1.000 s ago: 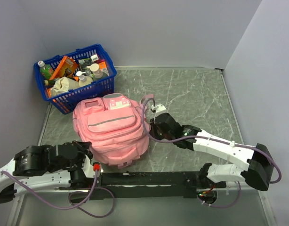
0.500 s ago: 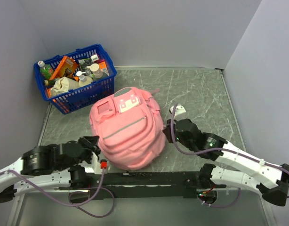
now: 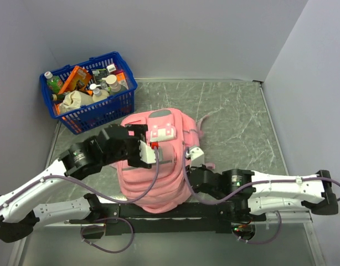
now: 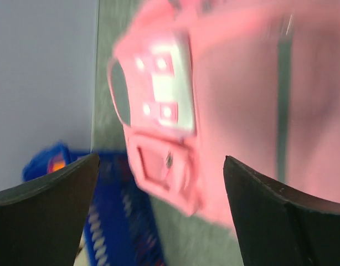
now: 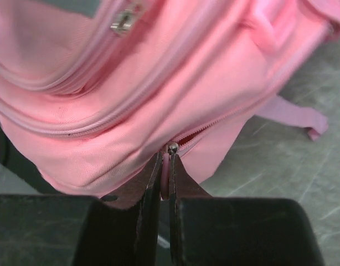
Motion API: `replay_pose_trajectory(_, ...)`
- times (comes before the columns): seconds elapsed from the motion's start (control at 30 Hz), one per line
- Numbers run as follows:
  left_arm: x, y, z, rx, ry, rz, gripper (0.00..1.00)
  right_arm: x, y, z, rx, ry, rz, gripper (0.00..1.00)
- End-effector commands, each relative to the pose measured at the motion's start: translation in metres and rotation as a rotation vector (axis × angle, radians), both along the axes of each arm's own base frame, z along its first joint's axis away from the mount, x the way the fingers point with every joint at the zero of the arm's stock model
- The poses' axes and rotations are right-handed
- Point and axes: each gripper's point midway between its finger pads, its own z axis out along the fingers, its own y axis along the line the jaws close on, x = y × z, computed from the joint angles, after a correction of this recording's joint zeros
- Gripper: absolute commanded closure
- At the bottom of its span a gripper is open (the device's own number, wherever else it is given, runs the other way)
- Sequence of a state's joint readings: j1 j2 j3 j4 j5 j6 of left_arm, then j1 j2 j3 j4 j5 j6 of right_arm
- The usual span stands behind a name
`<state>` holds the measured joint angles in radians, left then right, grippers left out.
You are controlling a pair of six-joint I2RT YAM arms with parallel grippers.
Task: Pack the student bag
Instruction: Zip the student bag at the center of the board.
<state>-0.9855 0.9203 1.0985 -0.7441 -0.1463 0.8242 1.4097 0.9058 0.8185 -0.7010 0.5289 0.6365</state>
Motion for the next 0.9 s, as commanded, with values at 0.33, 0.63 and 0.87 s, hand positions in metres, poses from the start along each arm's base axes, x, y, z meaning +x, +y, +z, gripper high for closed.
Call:
replay_pose_trajectory(0.33, -0.129, -0.086, -0.039, -0.21, 0.486, -0.419, 0.03, -0.033, 0.035, 0.02, 0.34, 0.117, 0.055, 1.0)
replay_pose_trajectory(0.63, -0.127, -0.119, -0.073, -0.188, 0.453, -0.347, 0.06, -0.037, 0.039, 0.011, 0.324, 0.131, 0.073, 1.0)
replay_pose_trajectory(0.87, -0.13, -0.121, -0.091, -0.174, 0.466, -0.311, 0.1, -0.037, 0.042, 0.012, 0.322, 0.129, 0.083, 1.0)
